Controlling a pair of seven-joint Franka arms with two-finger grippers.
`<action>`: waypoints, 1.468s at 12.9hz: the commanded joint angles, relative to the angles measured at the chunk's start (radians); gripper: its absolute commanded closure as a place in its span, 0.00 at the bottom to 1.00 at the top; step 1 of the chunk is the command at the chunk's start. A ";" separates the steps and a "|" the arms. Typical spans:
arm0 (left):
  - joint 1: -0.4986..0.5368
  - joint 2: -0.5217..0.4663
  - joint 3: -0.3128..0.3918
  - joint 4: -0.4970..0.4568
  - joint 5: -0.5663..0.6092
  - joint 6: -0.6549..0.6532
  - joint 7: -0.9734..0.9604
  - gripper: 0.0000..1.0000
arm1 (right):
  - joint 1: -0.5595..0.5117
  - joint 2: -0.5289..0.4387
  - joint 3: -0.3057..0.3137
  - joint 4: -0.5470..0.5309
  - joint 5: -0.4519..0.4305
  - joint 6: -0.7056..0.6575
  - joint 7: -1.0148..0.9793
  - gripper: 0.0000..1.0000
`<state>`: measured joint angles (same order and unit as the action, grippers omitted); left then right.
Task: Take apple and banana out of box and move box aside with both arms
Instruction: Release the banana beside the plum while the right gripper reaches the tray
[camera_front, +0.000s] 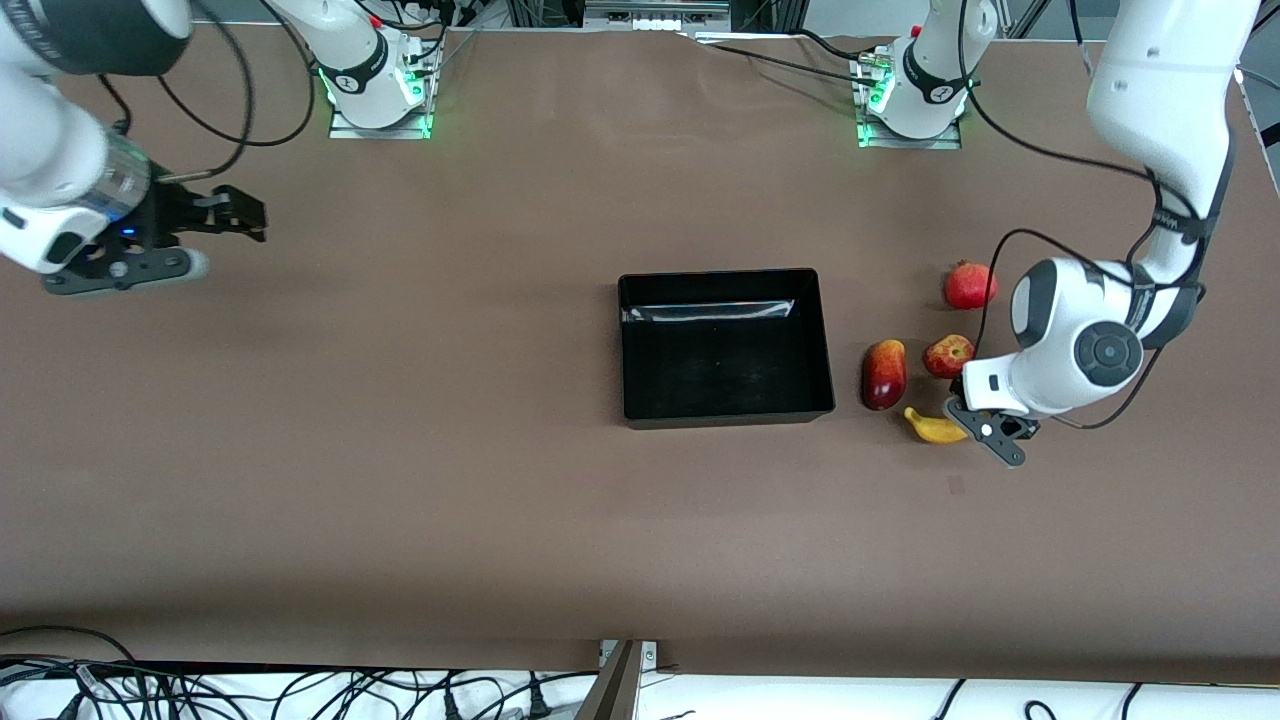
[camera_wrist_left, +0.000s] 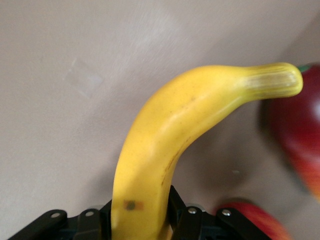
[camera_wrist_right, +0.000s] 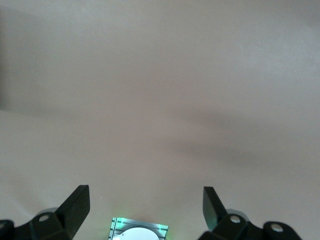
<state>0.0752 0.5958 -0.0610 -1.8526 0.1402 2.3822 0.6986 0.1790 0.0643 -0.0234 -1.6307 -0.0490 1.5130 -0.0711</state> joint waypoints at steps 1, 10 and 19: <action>-0.005 0.021 0.003 0.059 0.018 -0.017 0.030 1.00 | 0.014 0.043 -0.003 0.043 0.033 0.015 0.004 0.00; -0.006 -0.357 -0.010 0.061 -0.060 -0.413 0.013 0.00 | 0.100 0.287 -0.003 0.191 0.197 0.186 0.075 0.00; -0.022 -0.700 -0.014 0.138 -0.142 -0.865 -0.526 0.00 | 0.404 0.544 -0.004 0.244 0.307 0.495 0.352 0.00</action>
<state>0.0583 -0.0825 -0.0779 -1.7143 0.0195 1.5471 0.2585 0.5503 0.5587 -0.0150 -1.4189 0.2355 1.9958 0.2693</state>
